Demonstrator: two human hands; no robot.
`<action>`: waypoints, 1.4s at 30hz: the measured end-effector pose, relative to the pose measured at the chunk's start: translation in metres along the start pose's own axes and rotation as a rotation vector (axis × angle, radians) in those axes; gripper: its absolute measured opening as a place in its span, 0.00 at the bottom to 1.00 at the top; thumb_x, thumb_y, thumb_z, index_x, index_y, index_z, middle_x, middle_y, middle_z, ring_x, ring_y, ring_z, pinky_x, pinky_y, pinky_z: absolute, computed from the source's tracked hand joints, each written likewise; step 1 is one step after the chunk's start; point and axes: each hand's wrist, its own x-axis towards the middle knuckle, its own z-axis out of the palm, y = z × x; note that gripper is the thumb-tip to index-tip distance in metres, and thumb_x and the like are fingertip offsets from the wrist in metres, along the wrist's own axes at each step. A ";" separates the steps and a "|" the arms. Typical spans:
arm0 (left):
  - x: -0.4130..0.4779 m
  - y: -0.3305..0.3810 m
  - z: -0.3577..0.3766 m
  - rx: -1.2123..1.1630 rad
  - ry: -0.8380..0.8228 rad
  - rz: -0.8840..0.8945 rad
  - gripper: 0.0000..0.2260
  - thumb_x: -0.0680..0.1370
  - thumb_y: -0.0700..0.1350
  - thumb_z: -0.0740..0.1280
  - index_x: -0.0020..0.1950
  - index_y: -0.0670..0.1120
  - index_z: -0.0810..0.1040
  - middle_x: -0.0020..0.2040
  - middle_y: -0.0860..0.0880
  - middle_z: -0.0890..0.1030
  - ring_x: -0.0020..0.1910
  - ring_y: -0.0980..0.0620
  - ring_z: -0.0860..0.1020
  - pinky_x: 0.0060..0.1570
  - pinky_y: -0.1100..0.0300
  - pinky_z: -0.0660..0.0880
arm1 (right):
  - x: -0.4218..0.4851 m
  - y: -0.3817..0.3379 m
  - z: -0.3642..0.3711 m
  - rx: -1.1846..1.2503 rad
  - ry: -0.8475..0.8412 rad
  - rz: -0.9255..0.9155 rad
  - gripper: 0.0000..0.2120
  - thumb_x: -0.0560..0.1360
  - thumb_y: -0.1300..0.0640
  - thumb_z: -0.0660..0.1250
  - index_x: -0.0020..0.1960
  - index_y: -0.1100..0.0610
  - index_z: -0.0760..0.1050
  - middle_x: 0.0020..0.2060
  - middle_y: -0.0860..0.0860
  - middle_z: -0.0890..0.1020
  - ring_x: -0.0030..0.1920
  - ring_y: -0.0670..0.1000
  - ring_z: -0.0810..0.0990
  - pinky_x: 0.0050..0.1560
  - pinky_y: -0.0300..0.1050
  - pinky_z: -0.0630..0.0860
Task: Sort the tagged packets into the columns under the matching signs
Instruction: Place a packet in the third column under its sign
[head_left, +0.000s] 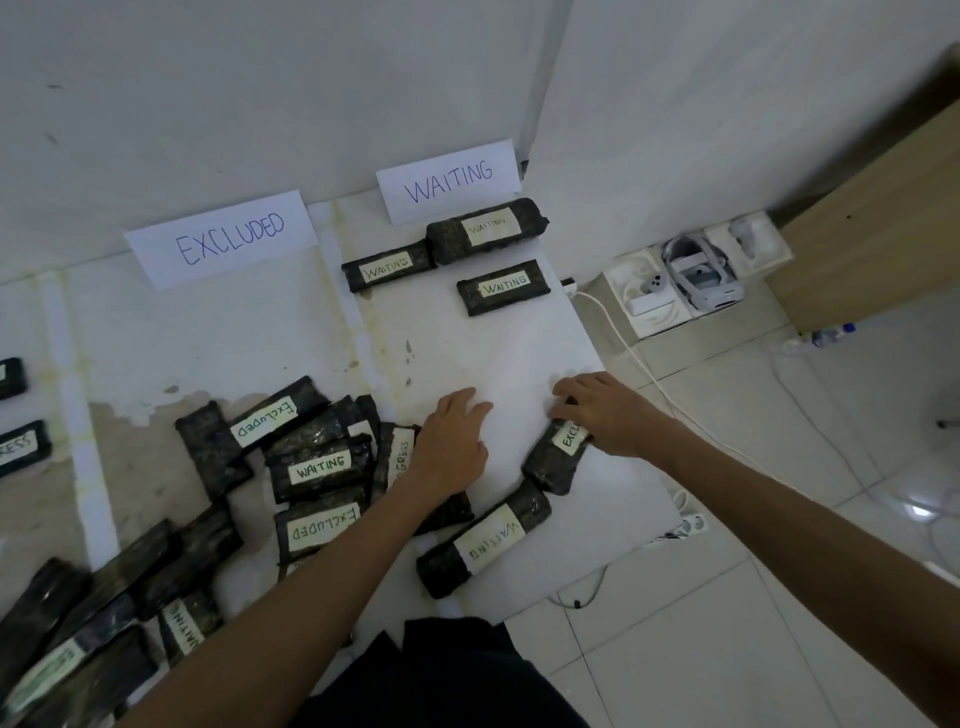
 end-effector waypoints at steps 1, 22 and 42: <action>0.000 0.000 -0.001 -0.013 -0.007 -0.003 0.25 0.76 0.41 0.62 0.72 0.45 0.63 0.74 0.43 0.60 0.72 0.45 0.58 0.68 0.48 0.64 | 0.000 0.000 0.000 -0.025 0.012 -0.008 0.29 0.54 0.57 0.80 0.54 0.52 0.76 0.52 0.54 0.78 0.47 0.55 0.79 0.48 0.52 0.78; -0.076 -0.112 -0.120 -0.109 0.362 -0.145 0.19 0.80 0.46 0.59 0.70 0.44 0.67 0.69 0.43 0.69 0.69 0.44 0.65 0.68 0.50 0.64 | 0.111 -0.076 -0.140 0.222 0.216 0.088 0.32 0.68 0.45 0.73 0.68 0.54 0.70 0.58 0.55 0.75 0.56 0.57 0.74 0.52 0.53 0.71; -0.047 -0.257 -0.170 -0.019 0.236 -0.352 0.27 0.76 0.49 0.58 0.72 0.38 0.61 0.71 0.39 0.64 0.67 0.39 0.64 0.64 0.44 0.67 | 0.330 -0.117 -0.169 0.223 0.187 0.123 0.34 0.68 0.43 0.73 0.70 0.51 0.67 0.62 0.55 0.72 0.60 0.57 0.71 0.58 0.52 0.67</action>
